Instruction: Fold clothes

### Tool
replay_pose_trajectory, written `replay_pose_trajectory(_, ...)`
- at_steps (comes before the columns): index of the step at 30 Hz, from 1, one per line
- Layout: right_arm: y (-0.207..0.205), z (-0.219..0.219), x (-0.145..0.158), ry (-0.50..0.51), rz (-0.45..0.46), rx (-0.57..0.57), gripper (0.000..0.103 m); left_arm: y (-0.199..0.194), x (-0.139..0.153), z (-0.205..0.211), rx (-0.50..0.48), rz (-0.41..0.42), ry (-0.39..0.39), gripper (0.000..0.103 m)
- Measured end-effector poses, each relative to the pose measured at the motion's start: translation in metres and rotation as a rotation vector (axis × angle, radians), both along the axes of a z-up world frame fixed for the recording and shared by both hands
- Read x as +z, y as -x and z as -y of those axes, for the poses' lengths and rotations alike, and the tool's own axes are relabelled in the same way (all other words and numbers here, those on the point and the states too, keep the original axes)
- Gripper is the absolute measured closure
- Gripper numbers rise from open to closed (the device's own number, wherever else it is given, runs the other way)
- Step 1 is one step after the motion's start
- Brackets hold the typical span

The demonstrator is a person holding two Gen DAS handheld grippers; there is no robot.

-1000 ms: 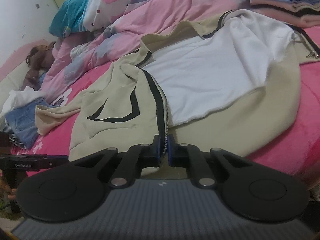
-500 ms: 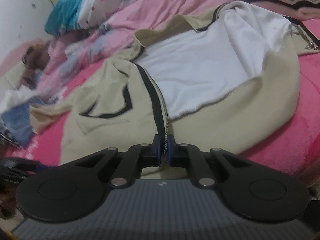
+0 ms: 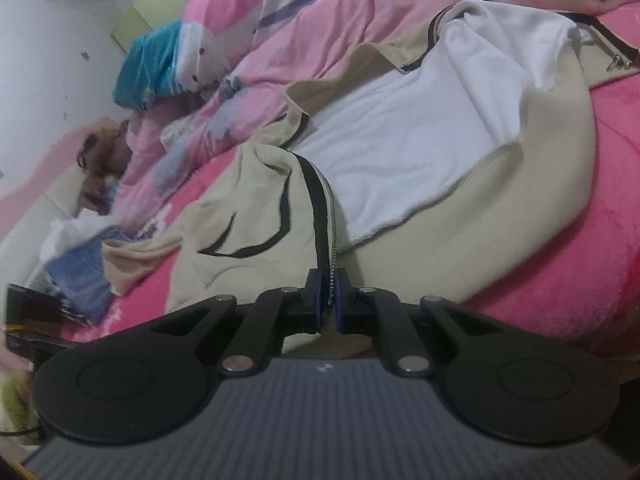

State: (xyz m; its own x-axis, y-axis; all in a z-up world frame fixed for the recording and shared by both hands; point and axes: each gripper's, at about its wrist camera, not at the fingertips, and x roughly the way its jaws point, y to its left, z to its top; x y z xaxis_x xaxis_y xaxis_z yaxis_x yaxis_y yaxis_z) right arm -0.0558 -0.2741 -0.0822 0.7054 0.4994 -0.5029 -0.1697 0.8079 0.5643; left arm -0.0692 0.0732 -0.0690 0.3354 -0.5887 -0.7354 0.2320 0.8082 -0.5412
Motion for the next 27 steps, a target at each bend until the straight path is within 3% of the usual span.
replay_pose_trajectory(7, -0.004, -0.008, -0.021, 0.065, -0.044, 0.022, 0.098, -0.001, 0.002, 0.003, -0.003, 0.008, -0.026, 0.071)
replay_pose_trajectory(11, -0.002, -0.011, -0.009, 0.11, -0.013, 0.035, 0.098, -0.001, 0.001, 0.006, 0.007, 0.01, -0.044, 0.089)
replay_pose_trajectory(14, -0.002, -0.014, -0.003, 0.146, 0.006, 0.045, 0.098, 0.001, 0.001, 0.01, 0.016, 0.028, -0.068, 0.096)
replay_pose_trajectory(21, -0.002, -0.017, 0.007, 0.212, 0.042, 0.06, 0.098, 0.01, 0.018, 0.013, -0.009, 0.045, -0.04, 0.098)
replay_pose_trajectory(27, -0.01, -0.017, -0.009, 0.239, -0.006, 0.064, 0.098, 0.008, 0.004, 0.019, -0.029, 0.011, -0.08, 0.099)
